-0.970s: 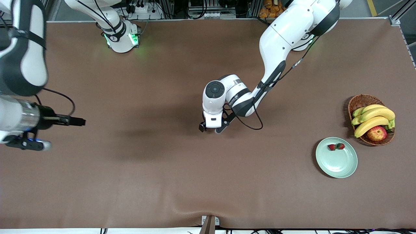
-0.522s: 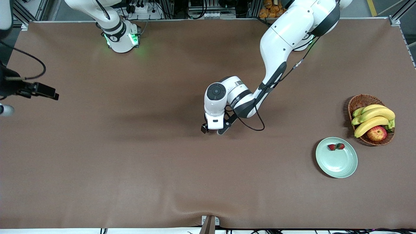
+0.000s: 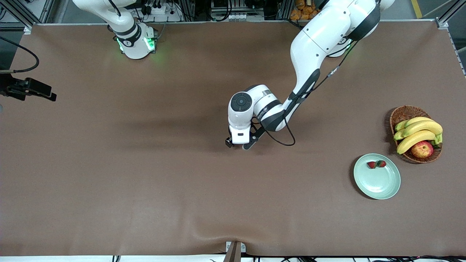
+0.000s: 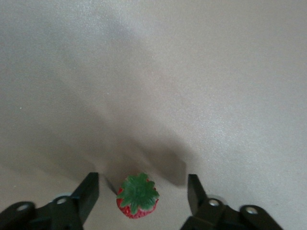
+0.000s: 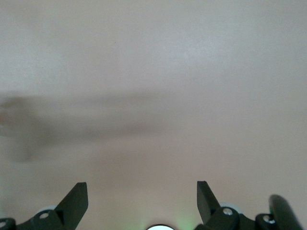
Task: Collect all strawberries into plate
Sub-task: 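Carry the strawberry to the plate with the left gripper and release it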
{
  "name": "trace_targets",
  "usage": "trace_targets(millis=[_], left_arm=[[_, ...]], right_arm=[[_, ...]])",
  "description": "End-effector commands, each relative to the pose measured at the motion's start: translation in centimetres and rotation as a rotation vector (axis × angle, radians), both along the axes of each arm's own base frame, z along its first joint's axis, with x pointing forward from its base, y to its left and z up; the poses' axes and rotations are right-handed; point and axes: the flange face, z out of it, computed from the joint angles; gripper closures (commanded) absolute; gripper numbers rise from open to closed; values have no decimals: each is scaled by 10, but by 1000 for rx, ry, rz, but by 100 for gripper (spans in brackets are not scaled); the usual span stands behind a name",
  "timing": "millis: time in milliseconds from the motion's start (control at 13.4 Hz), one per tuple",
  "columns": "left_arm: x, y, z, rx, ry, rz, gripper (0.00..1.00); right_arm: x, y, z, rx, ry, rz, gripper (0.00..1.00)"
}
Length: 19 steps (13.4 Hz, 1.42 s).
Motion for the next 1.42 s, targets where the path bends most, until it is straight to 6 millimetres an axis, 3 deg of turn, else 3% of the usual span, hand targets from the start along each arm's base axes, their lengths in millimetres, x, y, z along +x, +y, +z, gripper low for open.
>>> trace_targets(millis=[0,149,299,522,746,896,970,1045,1119,1343], left_arm=[[-4,-1,-1,24,-5,-2,29],[-5,0,-2,26,-3,-3,35],[-5,-1,-1,25,-4,-4,39],[-10,-5,1,34,1,-13,52],[-11,-5,2,45,12,-9,73],[-9,-4,6,45,9,-7,95],[-2,2,15,51,3,-1,100],[6,10,20,68,1,3,100],[27,30,32,68,-10,39,100],[106,134,68,87,-29,119,100]], right_arm=[[-4,3,-1,-9,-3,20,0],[-3,13,-3,-10,0,35,0],[-4,-1,-4,-5,3,11,0],[-3,5,-4,4,2,22,0],[-3,3,-5,11,3,24,0],[-4,3,-4,11,3,24,0],[-5,4,-4,10,4,25,0],[-7,3,-7,11,10,24,0],[-10,4,-5,11,6,25,0],[-15,2,-9,8,11,11,0]])
